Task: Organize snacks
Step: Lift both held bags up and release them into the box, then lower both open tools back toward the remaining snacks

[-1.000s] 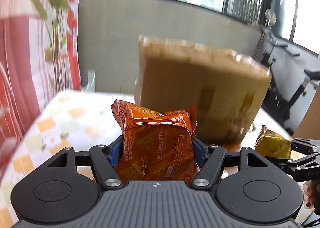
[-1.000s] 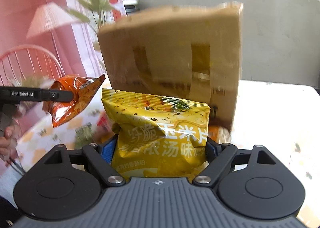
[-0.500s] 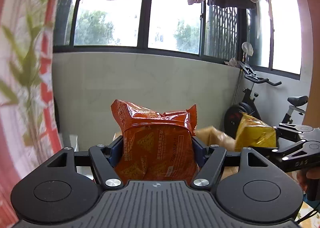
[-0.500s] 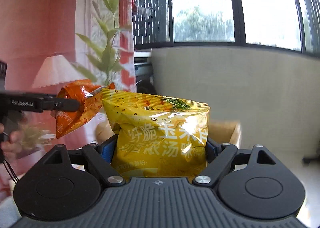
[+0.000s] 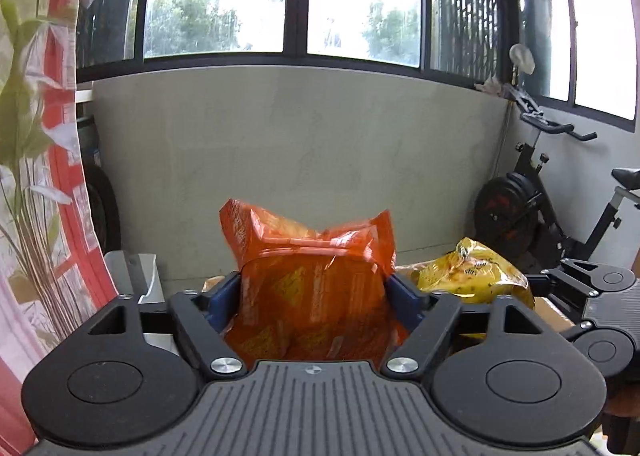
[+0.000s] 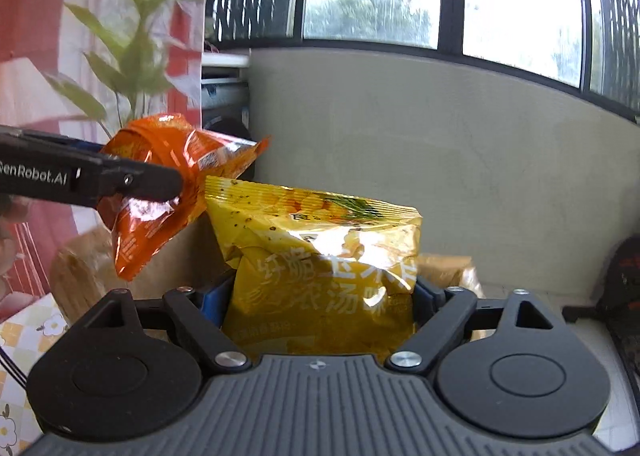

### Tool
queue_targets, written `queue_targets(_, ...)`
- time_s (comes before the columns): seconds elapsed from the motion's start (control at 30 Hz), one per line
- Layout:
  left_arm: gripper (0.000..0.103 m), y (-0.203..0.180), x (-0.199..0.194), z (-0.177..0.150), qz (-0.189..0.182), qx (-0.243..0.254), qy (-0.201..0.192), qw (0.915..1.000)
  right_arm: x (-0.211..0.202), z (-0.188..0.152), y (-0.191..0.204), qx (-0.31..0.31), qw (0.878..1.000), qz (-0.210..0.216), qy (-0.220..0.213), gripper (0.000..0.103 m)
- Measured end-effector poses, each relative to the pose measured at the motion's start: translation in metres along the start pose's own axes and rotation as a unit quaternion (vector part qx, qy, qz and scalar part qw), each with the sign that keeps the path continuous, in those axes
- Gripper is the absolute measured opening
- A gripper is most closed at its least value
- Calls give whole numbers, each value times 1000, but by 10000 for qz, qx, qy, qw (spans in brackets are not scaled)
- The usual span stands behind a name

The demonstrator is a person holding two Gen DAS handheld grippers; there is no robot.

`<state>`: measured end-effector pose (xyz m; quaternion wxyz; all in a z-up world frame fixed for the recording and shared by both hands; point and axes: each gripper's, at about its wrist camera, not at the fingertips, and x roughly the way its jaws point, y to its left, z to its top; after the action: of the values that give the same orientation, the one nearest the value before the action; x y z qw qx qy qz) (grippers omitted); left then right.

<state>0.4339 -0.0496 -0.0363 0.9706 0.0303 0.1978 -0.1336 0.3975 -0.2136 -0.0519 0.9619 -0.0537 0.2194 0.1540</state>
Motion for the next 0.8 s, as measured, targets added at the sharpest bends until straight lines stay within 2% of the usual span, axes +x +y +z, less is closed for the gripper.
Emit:
queue_targets(0.13,89,-1,4,-2,50,74,14,10000,3,0,-1,81,9999,42,-53,97)
queue_targets(0.3,89,6,-11,-7,89,-4,79,9999,-13,-1,-1,226,9995,115,-199,98)
queue_targets(0.53,89,26,-57,-20,243,98,-12,9997,-56,-18,8,59,9983,391,-423,98)
queue_targets(0.8,88,48,-117,-67,457,-143,-8,9989,-106,-62,15,453,9943,636,-725,96)
